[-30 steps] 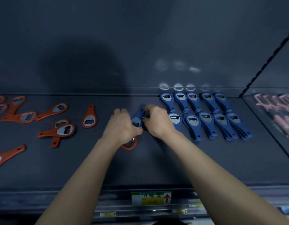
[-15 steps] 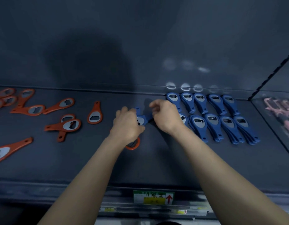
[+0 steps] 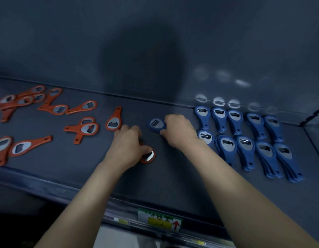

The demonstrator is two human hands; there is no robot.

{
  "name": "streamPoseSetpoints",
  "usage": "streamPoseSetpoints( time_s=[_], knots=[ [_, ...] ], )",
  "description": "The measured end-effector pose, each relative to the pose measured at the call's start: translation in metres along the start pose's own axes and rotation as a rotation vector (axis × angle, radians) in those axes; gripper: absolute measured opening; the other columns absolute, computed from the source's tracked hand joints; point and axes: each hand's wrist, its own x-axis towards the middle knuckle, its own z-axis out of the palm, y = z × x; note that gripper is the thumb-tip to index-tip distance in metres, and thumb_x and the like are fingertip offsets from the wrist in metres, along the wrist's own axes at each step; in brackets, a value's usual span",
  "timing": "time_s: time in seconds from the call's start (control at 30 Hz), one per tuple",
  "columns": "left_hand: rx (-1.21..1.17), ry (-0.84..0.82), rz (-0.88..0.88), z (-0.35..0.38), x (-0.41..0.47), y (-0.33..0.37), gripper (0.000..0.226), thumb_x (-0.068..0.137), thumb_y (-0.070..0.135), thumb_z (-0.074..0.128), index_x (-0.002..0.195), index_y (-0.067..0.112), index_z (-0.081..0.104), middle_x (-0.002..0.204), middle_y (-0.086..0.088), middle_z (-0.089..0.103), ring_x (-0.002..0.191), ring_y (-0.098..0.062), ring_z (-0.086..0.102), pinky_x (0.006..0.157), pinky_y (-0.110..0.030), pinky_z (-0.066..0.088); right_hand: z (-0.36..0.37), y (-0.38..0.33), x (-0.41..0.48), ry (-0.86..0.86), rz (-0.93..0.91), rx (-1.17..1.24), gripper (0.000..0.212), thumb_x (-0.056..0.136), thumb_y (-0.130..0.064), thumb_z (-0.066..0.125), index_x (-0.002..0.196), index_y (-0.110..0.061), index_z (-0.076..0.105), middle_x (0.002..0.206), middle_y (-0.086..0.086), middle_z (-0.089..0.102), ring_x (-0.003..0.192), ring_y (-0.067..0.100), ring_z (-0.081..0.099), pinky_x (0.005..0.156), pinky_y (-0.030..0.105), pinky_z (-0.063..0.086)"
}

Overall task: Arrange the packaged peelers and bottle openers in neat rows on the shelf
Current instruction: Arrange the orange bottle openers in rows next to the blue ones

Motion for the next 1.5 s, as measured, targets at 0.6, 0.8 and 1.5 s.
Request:
streamPoseSetpoints(
  time_s=[0.6, 0.8, 1.5],
  knots=[
    [-0.097, 0.046, 0.625, 0.004, 0.066, -0.001, 0.016, 0.084, -0.001, 0.059, 0.098, 0.004, 0.065, 0.103, -0.010, 0.059, 0.099, -0.026, 0.049, 0.080, -0.022, 0.033, 0.018, -0.016, -0.012, 0.315, 0.572, 0.080, 0.026, 0.092, -0.023, 0.057, 0.099, 0.002, 0.056, 0.101, 0.017, 0.063, 0.093, 0.031, 0.061, 0.066, 0.030, 0.039],
    [-0.142, -0.190, 0.906, 0.011, 0.066, 0.010, 0.019, 0.086, 0.003, 0.060, 0.103, 0.007, 0.067, 0.105, -0.006, 0.061, 0.101, -0.025, 0.055, 0.088, -0.037, 0.043, 0.013, -0.023, -0.026, 0.404, 0.709, 0.168, 0.022, 0.090, -0.022, 0.057, 0.080, -0.008, 0.043, 0.089, 0.014, 0.059, 0.079, 0.030, 0.055, 0.060, 0.030, 0.035],
    [0.012, -0.169, 0.879, 0.042, 0.085, 0.028, 0.036, 0.096, 0.014, 0.048, 0.132, 0.010, 0.052, 0.141, -0.001, 0.045, 0.128, -0.020, 0.042, 0.103, -0.024, 0.028, 0.002, -0.028, -0.078, 0.234, 0.661, -0.002, 0.021, 0.089, -0.026, 0.061, 0.093, -0.008, 0.052, 0.098, 0.011, 0.059, 0.092, 0.030, 0.058, 0.063, 0.030, 0.037]
  ],
)
